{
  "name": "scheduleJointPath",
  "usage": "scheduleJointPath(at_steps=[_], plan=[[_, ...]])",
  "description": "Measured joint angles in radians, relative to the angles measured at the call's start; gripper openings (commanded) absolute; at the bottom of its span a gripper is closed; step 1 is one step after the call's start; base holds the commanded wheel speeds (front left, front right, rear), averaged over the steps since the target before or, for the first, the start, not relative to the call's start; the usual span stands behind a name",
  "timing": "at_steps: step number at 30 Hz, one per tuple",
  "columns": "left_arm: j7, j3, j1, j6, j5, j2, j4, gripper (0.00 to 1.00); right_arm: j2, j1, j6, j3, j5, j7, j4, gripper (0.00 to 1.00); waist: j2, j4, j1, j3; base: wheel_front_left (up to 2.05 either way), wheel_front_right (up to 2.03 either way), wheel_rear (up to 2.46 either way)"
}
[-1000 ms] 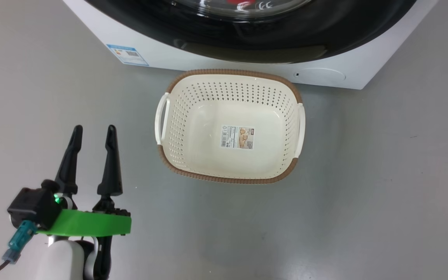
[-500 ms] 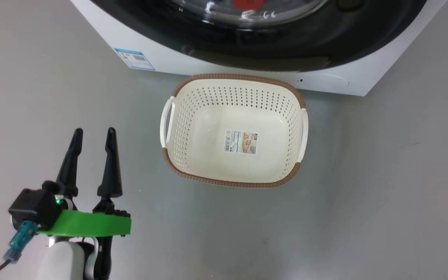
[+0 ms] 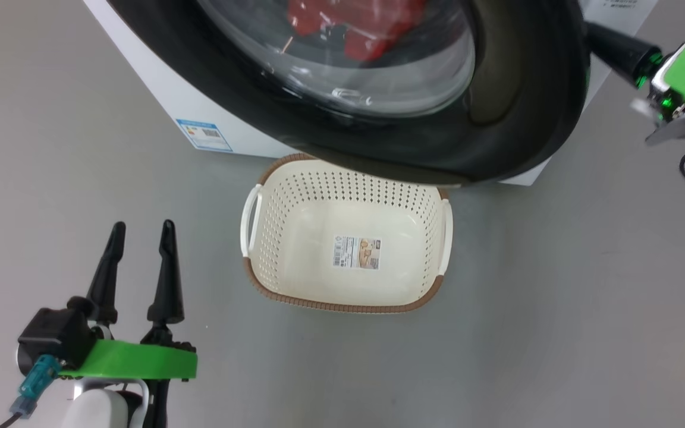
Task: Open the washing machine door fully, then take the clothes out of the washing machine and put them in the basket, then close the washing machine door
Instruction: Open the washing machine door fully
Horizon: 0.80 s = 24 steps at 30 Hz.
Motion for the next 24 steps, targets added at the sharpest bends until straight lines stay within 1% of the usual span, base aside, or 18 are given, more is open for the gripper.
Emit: scheduleJointPath(at_steps=[12, 24], plan=[[0.0, 0.016, 0.066, -0.009, 0.026, 0.001, 0.015, 1.0, 0.049, 0.179, 0.0, -0.003, 0.039, 0.035, -0.103, 0.0, 0.0, 0.002, 0.0, -0.095, 0.0, 0.0, 0.0], [0.0, 0.025, 0.113, -0.01, 0.031, 0.001, 0.026, 1.0, 0.07, 0.329, 0.0, -0.029, 0.07, 0.062, -0.175, 0.0, 0.0001, 0.036, 0.0, -0.177, 0.0, 0.0, 0.0]])
